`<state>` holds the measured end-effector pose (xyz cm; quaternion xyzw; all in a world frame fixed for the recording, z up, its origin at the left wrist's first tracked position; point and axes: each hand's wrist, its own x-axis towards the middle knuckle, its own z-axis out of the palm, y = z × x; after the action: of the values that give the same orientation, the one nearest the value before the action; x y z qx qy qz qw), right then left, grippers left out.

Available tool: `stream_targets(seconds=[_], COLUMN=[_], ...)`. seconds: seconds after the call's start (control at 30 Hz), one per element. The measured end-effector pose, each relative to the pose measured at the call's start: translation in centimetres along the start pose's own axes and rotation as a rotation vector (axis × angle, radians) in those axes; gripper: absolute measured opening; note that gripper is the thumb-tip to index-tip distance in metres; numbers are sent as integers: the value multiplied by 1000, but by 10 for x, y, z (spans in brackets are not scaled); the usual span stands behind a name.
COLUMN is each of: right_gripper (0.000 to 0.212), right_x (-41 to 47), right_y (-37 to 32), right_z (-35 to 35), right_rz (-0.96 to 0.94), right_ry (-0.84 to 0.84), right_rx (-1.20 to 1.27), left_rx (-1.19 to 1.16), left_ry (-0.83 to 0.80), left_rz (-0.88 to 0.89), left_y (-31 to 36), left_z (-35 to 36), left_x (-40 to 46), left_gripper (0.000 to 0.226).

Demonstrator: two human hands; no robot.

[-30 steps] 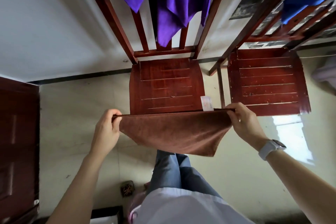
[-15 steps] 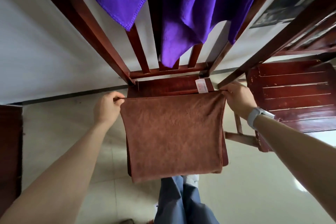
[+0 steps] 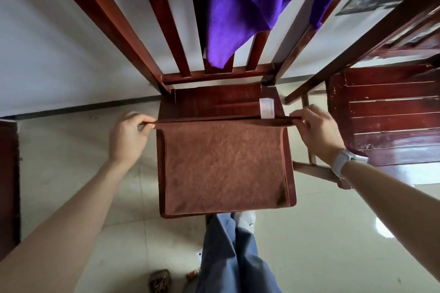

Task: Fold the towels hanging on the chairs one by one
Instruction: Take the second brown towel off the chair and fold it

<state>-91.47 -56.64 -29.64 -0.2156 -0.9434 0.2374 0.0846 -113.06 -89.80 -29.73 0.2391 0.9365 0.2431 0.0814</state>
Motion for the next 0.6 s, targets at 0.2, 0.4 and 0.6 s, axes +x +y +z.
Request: stream_targets(seconds=[0.2, 0.4, 0.6], right_gripper=[19, 22, 20], right_x=[-83, -140, -171], right_y=[10, 14, 22], right_z=[17, 33, 48], right_rz=[-103, -220, -216], right_ry=[-169, -194, -182], right_rx=[-64, -165, -222], left_rx=[122, 89, 143], left_ry=[-105, -142, -179], left_rz=[153, 65, 133], left_y=[-17, -30, -38], left_z=[9, 25, 40], left_x=[-76, -136, -176], left_gripper=[14, 16, 19])
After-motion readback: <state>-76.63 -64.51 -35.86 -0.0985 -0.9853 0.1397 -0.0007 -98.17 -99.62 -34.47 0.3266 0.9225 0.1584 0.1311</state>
